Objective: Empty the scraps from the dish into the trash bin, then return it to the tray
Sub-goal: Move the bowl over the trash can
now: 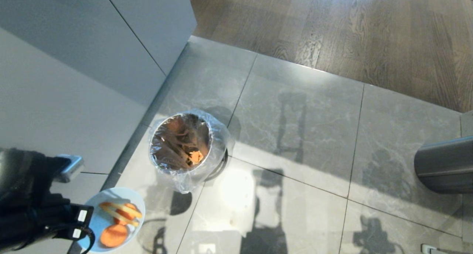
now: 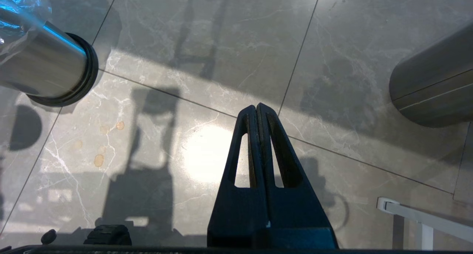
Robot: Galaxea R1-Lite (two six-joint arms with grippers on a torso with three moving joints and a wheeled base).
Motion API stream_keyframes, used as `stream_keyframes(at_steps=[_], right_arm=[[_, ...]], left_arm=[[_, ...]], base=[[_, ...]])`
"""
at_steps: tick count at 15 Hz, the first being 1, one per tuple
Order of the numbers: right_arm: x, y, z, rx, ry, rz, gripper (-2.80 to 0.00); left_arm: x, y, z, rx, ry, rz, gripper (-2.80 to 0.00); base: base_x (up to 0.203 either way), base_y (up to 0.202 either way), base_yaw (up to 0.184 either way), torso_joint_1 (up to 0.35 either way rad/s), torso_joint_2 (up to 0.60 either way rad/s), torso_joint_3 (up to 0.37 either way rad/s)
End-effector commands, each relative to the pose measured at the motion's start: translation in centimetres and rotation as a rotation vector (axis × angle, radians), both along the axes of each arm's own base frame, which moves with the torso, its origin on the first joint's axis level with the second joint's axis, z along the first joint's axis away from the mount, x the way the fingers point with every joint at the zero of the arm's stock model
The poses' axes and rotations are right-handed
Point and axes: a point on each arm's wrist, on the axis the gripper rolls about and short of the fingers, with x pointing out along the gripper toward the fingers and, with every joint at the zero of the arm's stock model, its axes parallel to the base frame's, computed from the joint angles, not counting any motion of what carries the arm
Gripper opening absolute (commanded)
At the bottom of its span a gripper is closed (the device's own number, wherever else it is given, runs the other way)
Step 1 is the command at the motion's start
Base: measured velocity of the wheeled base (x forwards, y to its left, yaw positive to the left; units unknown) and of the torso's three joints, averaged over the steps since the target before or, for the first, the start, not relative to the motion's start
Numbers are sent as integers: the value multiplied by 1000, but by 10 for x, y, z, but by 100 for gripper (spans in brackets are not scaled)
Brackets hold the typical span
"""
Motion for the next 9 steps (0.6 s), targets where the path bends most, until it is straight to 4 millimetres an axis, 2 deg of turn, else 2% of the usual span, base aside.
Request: stream_keyframes(at_steps=[1,6,9], right_arm=[[0,0,0,0,-1,1,-280],[0,0,0,0,0,1,-280],[0,0,0,0,0,1,-280]], left_arm=[[34,-1,-8,20,-38,-21,-280],[86,-2,24,144,-163,-138,-280],[101,-2,40,241,-213,-215,-280]], base=[[0,0,0,0,0,0],[0,0,0,0,0,0],[0,0,0,0,0,0]])
